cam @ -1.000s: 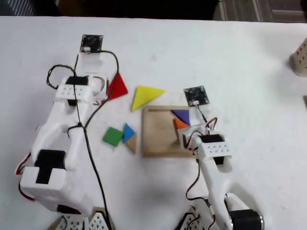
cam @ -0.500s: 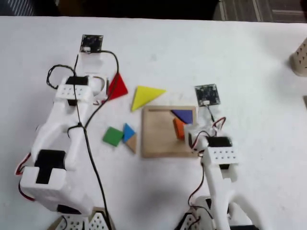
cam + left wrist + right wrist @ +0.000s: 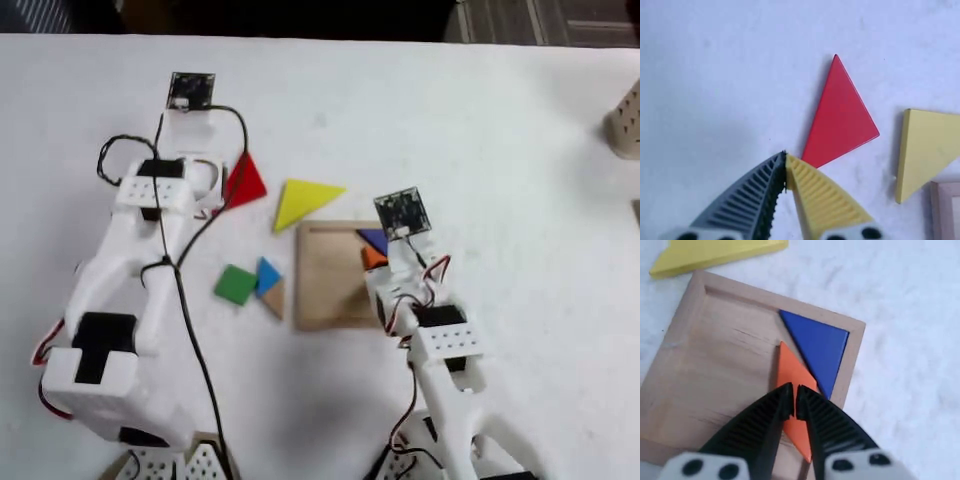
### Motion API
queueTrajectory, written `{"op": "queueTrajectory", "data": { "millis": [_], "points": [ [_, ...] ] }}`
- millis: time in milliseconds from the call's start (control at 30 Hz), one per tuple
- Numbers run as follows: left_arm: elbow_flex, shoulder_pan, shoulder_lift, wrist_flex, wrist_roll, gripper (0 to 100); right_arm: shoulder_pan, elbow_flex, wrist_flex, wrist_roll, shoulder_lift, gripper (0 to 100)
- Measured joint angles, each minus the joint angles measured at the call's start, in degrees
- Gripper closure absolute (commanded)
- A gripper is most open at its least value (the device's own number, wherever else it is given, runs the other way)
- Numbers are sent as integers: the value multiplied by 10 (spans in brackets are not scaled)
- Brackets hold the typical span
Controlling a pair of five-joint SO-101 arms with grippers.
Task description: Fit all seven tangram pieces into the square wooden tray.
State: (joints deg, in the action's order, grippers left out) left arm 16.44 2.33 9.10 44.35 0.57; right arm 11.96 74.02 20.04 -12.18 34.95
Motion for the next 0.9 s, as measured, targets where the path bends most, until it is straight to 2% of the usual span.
{"op": "queueTrajectory", "data": {
  "millis": [133,300,900],
  "points": [
    [0,0,0,0,0,978,2,-17,-22,-4,-67,981],
    [0,0,0,0,0,978,1,-80,13,-4,-134,981],
    [0,0,0,0,-2,977,-40,-104,125,-6,-116,981]
  ]
}}
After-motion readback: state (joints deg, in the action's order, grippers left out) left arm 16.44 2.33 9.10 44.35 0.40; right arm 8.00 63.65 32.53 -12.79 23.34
